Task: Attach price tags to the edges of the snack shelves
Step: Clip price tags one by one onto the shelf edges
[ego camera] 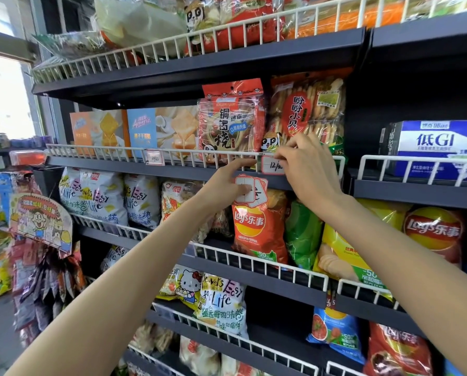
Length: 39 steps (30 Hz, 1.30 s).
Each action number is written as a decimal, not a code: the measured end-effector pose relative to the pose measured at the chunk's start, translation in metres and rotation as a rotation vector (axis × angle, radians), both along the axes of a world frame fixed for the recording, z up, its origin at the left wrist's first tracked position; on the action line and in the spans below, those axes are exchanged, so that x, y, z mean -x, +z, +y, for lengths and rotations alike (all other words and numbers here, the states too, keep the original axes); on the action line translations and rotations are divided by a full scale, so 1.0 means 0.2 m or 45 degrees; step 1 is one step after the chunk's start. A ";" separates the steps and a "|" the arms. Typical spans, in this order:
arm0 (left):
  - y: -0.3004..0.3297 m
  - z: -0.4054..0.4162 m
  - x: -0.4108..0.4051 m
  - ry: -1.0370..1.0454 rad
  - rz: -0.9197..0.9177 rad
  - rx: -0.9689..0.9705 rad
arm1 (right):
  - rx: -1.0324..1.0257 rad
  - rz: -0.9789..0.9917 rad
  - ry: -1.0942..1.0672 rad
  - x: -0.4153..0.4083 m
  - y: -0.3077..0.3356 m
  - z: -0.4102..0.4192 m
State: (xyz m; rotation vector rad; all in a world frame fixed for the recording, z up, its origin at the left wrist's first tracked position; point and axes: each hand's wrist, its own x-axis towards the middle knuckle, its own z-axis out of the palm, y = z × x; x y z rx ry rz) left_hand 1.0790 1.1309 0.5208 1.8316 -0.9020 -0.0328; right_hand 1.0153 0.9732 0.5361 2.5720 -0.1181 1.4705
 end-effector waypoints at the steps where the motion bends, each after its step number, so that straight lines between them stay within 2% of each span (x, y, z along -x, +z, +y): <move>1: 0.00 0.00 0.00 0.001 -0.003 -0.009 | 0.018 -0.007 0.011 0.00 0.00 0.00; 12: 0.02 -0.03 0.00 -0.029 0.135 0.021 | 0.136 0.101 0.059 0.04 0.05 -0.02; 22: 0.02 -0.03 0.00 -0.040 0.129 0.020 | -0.050 0.069 0.160 0.03 0.01 -0.01; 33: 0.02 -0.03 0.02 -0.019 0.066 0.015 | 0.131 0.145 0.072 0.06 0.00 -0.02; 37: 0.00 0.00 0.03 -0.041 -0.032 -0.025 | -0.005 0.196 0.146 0.09 0.02 -0.04; 39: 0.00 0.02 0.03 -0.011 -0.066 0.031 | -0.124 0.247 0.194 0.11 0.04 -0.04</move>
